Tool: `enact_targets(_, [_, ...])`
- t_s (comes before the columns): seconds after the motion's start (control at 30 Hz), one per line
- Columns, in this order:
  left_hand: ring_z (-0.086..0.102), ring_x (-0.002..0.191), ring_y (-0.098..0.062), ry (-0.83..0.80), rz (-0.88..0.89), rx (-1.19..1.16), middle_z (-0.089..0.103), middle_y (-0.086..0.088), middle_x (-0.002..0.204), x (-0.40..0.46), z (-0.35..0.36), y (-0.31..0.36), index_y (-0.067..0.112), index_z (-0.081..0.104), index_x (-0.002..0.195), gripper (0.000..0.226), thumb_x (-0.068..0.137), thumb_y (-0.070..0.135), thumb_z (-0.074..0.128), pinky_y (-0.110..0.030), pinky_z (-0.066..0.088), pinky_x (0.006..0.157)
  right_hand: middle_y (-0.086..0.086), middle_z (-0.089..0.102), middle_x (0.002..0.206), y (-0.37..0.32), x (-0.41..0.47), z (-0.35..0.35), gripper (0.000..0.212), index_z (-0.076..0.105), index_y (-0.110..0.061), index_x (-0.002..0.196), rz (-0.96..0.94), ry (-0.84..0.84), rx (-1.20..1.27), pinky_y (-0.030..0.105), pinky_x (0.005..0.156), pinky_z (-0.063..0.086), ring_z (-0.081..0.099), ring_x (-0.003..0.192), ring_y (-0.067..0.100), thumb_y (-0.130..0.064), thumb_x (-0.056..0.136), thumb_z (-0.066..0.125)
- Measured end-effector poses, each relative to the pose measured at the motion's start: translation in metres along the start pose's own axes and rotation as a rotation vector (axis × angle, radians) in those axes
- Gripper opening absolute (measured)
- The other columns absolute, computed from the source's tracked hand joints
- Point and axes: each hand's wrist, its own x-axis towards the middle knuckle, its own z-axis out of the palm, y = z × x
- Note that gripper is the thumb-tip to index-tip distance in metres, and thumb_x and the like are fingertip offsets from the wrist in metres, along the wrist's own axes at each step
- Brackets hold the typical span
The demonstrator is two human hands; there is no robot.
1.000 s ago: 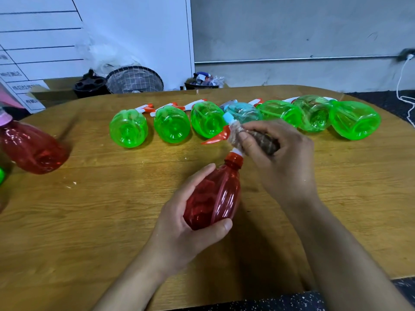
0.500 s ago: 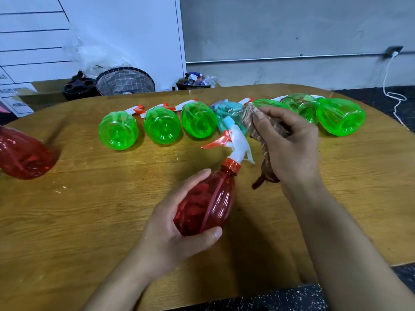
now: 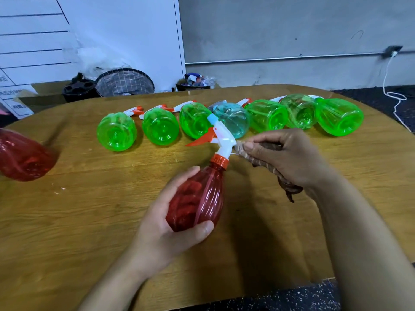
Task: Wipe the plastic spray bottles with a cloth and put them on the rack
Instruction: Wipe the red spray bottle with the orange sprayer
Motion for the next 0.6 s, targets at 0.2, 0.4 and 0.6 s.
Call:
enact_targets(0.2, [0.063,0.135,-0.019,-0.037,-0.007,0.043,0.061,0.007,0.148,0.000,0.001,0.000,0.037,0.059,0.147,0.084,0.070,0.025,0.090,-0.026,0.056,0.101,-0.007,0.081,0.097,-0.007,0.006,0.030,0.011,0.080,-0.026,0.102,-0.181,0.227,0.091,0.027,0.082,0.060,0.075,0.090,0.009,-0.019,0.094,0.078])
enact_targets(0.4, [0.066,0.131,-0.018,0.038,-0.006,-0.048,0.063,0.004,0.148,0.002,-0.001,0.001,0.027,0.056,0.149,0.087,0.069,0.020,0.090,-0.023,0.055,0.097,-0.007,0.079,0.085,-0.001,0.004,0.018,0.011,0.083,-0.019,0.097,-0.015,0.064,-0.145,0.023,0.063,0.054,0.071,0.074,0.009,-0.027,0.090,0.081])
enact_targets(0.6, [0.064,0.130,-0.009,-0.003,0.007,0.102,0.064,0.017,0.143,0.000,0.003,0.006,0.034,0.057,0.147,0.087,0.070,0.019,0.094,-0.016,0.053,0.096,-0.014,0.075,0.098,-0.018,-0.001,0.027,0.014,0.077,-0.027,0.110,-0.388,0.424,-0.147,0.019,0.077,0.054,0.071,0.087,0.002,-0.025,0.096,0.077])
